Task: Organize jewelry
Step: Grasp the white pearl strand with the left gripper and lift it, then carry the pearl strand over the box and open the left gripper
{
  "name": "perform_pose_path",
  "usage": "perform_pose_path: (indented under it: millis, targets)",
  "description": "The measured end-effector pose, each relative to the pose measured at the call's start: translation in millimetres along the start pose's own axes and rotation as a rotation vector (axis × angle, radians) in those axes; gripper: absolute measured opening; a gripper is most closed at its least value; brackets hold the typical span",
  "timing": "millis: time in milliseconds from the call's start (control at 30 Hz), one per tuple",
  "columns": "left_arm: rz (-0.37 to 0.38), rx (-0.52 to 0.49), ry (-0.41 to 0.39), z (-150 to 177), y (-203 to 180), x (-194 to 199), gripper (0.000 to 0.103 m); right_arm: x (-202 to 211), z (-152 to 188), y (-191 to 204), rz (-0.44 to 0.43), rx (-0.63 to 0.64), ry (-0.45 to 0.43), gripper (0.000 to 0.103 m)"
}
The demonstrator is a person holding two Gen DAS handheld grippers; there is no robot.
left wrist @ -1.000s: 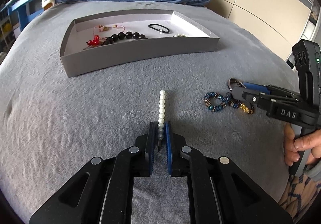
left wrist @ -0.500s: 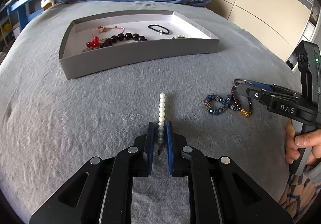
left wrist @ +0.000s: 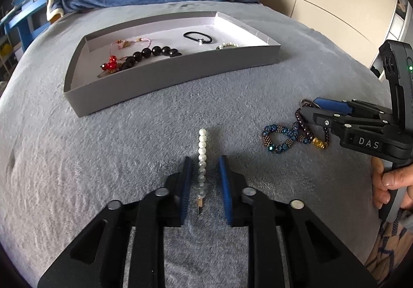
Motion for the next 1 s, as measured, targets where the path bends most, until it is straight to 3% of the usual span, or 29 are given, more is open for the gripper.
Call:
perform_pose_path:
  millis: [100,567,1000]
  targets:
    - [0.008,0.010,-0.011,-0.9,0.7,2.4,0.006,4.0,-1.8,-0.3,-0.007,-0.007,-0.014,0.049]
    - [-0.001,0.025,-0.142,-29.0,3.6,32.7,0.006,21.5,-26.1,1.2,-0.054,-0.049,-0.116,0.049]
    - [-0.012,0.039,-0.196,-60.4,15.4,42.6,0.006,21.3,-53.7,3.5,-0.109,-0.064,-0.151,0.049]
Point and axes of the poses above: each gripper's, at about its wrist camera, not at the fingertips, and x roughly against the way its jaws point, y to its left, z to its underside, the point moved 8 cm from there along -x, roughly the way its jaws point, and after that the axes turned 7 degrees about -y, right-handed, at the moved point
